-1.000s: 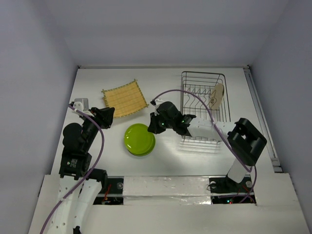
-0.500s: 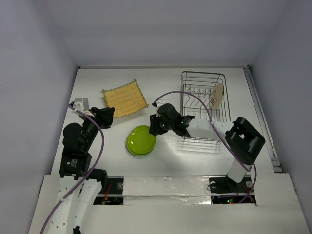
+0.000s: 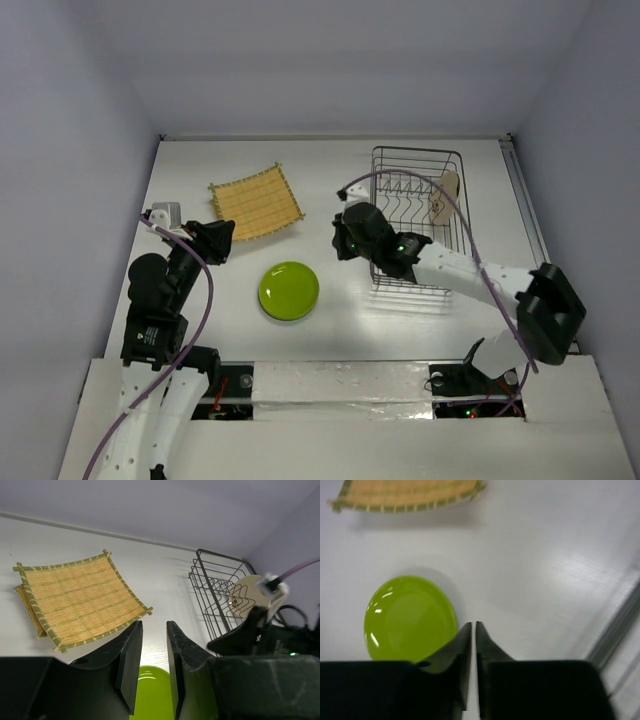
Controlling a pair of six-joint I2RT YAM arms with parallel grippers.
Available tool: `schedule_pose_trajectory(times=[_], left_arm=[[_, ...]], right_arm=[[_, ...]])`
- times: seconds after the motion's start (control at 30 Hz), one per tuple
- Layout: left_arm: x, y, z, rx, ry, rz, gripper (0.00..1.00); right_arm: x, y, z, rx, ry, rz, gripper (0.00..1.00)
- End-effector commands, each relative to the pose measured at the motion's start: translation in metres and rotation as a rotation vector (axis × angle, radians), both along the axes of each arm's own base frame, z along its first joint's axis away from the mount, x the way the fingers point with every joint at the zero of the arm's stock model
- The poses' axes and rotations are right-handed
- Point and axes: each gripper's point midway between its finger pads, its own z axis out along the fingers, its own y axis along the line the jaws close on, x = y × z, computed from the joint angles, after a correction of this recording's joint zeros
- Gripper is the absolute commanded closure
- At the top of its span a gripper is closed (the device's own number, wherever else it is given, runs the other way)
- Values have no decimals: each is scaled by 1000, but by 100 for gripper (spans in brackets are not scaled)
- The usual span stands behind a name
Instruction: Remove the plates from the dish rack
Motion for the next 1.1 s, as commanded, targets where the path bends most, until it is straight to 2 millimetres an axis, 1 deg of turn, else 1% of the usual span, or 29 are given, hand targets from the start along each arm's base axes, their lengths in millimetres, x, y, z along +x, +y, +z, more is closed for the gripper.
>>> schedule_pose_trajectory(times=[0.0,0.03,0.07,0.13,0.17,0.2,0.27,0.3,0.37,0.4,0.43,0.47,0.5,0.53,0.57,0.6,0.63,0.67,0.7,0.77,0.83,0.87,0.9,0.97,1.0,1.07], left_arm=[[-4,-1,25,-7,-80,-6,77],[-4,-1,25,-7,-81,-6,77],[-5,-1,25,-5,-82,-7,77],[-5,-1,26,-7,-84,-6,78],[-5,0,25,-7,-83,-4,80],[-5,-1,25,-7,-83,-6,89],[-4,-1,25,-7,-81,-6,96],[-4,-1,25,-9,-82,-7,100],[-3,-1,24,-9,-77,-6,100],[-3,-1,24,-8,-78,-4,100],[-3,-1,24,-9,-77,-6,100],[-3,-1,24,-9,-74,-6,100],[-2,-1,24,-7,-75,-7,97],[-3,-3,24,-8,-75,-17,94],[-3,-4,23,-9,-71,-18,91],[-3,-4,23,-9,-71,-17,87],[-3,-4,23,-9,-71,-17,86],[-2,-4,23,-9,-70,-18,84],[-2,-4,23,-7,-70,-17,82],[-1,-4,22,-8,-67,-18,81],[-1,-5,22,-8,-65,-21,80],[-1,-7,21,-6,-63,-30,80],[-1,-7,21,-8,-62,-29,79],[0,-7,21,-6,-61,-32,79],[0,-7,21,-8,-62,-32,79],[0,-7,21,-7,-61,-31,79]], right_arm=[[37,-61,65,-56,-205,-267,100],[51,-87,73,-66,-228,-342,100],[58,-111,84,-91,-255,-408,100],[71,-151,97,-132,-283,-534,100],[78,-189,103,-194,-304,-653,100],[80,-207,108,-224,-316,-709,97],[85,-240,115,-284,-329,-801,91],[89,-265,116,-316,-329,-877,82],[92,-283,118,-352,-330,-935,67],[96,-297,115,-378,-325,-975,56],[99,-302,113,-388,-320,-989,53],[104,-306,114,-384,-321,-995,52],[109,-309,110,-379,-305,-989,52],[116,-318,100,-398,-284,-1005,51],[121,-319,96,-399,-272,-991,51],[126,-321,97,-402,-268,-995,51],[132,-324,86,-430,-244,-999,51],[135,-324,83,-448,-238,-992,51],[139,-328,84,-450,-233,-1004,51],[144,-337,76,-460,-216,-1016,52],[148,-336,71,-450,-202,-1006,55],[151,-340,68,-447,-202,-1013,56],[154,-336,64,-439,-195,-994,59],[158,-338,60,-438,-189,-992,62],[160,-337,53,-449,-176,-985,66],[162,-337,48,-460,-166,-984,71]])
